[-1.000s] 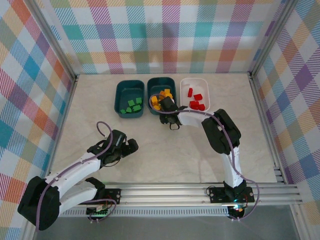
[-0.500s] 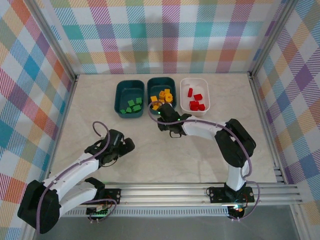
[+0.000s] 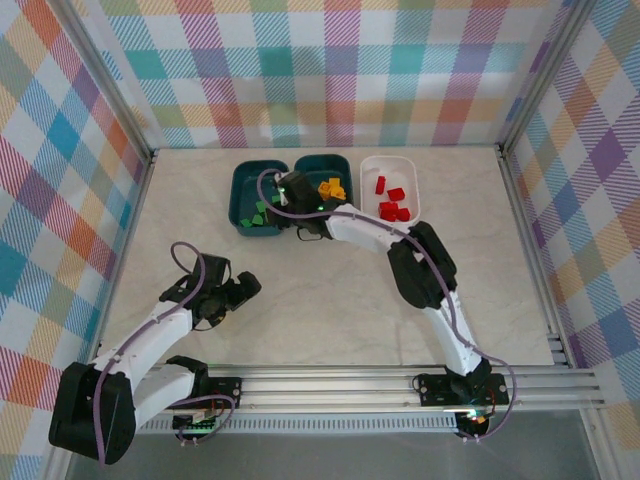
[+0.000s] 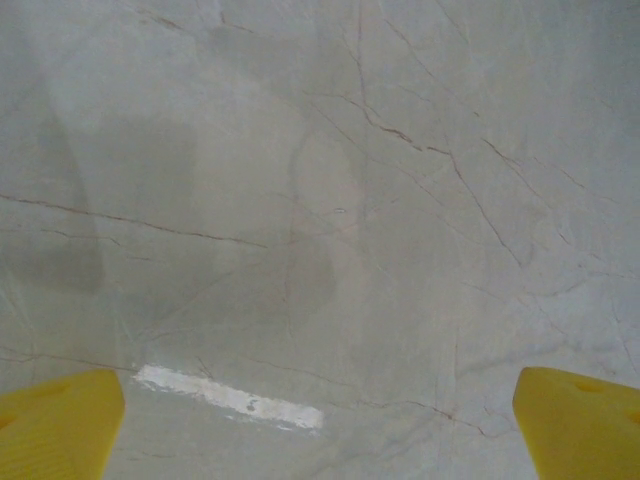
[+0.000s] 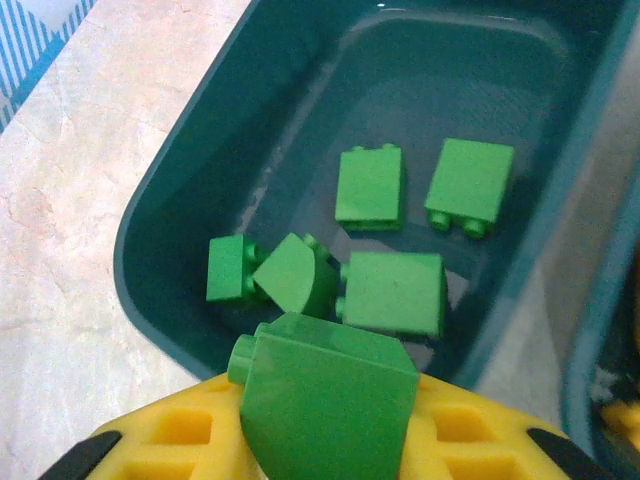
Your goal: Sort the legos into containers by color
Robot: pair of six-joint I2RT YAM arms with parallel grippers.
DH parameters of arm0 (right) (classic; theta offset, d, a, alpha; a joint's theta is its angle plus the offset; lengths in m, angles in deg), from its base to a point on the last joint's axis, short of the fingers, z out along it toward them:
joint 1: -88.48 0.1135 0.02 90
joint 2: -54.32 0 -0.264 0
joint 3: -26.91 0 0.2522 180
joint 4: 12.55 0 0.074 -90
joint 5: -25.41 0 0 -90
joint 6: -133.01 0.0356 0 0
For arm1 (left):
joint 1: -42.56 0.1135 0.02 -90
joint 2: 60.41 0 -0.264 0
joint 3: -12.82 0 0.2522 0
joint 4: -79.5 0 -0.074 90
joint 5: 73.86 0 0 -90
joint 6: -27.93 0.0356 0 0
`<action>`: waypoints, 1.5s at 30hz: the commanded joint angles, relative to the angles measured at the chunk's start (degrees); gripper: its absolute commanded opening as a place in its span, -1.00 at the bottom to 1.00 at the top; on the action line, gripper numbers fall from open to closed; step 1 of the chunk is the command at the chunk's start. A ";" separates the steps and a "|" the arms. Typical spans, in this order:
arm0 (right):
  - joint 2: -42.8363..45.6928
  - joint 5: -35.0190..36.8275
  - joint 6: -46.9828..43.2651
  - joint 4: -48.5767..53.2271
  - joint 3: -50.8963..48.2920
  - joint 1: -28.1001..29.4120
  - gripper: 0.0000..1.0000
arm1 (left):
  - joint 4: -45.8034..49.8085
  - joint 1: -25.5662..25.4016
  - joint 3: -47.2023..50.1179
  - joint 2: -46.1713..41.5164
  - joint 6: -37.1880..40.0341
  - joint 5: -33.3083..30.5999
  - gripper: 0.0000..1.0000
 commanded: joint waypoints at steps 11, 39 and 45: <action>11.89 1.20 -2.75 0.20 -5.30 0.32 0.36 | 1.00 0.46 -0.30 -3.87 0.75 2.70 1.00; 73.52 19.90 -21.11 -33.40 -77.96 -15.29 0.99 | -26.83 -1.39 -2.26 -11.27 25.59 -14.54 1.00; 72.31 18.42 -31.49 -38.74 -81.85 -20.49 0.99 | -34.26 -1.15 2.66 -10.16 36.04 -27.00 1.00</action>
